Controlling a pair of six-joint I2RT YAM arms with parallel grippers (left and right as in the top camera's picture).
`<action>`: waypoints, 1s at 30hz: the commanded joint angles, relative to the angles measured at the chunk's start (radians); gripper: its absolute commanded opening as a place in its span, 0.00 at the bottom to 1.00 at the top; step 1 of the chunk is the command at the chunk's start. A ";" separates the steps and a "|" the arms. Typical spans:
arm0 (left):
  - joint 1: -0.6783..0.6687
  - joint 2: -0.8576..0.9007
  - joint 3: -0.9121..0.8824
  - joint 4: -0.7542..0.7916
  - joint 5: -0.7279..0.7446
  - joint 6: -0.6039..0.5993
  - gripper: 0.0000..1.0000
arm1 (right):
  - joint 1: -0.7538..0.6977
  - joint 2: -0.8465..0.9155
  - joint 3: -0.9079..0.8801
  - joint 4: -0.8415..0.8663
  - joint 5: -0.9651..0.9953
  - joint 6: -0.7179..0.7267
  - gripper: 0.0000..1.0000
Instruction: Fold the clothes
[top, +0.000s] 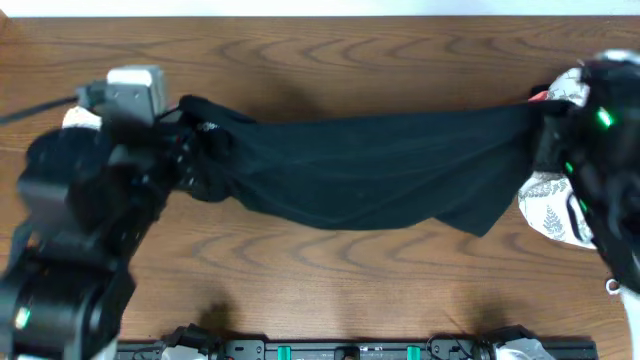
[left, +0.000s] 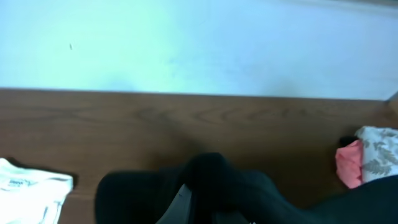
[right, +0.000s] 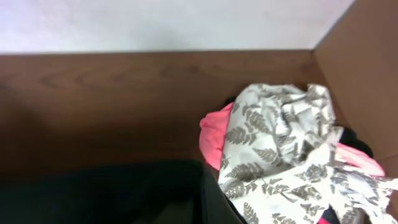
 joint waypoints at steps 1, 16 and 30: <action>0.012 0.164 0.005 0.032 0.001 0.000 0.05 | -0.020 0.165 -0.001 0.016 -0.024 -0.014 0.01; 0.154 0.639 0.092 0.762 0.190 0.044 0.06 | -0.191 0.535 0.151 0.520 -0.067 -0.060 0.01; 0.190 0.572 0.214 0.103 0.308 0.037 0.06 | -0.241 0.536 0.303 -0.034 -0.158 -0.032 0.01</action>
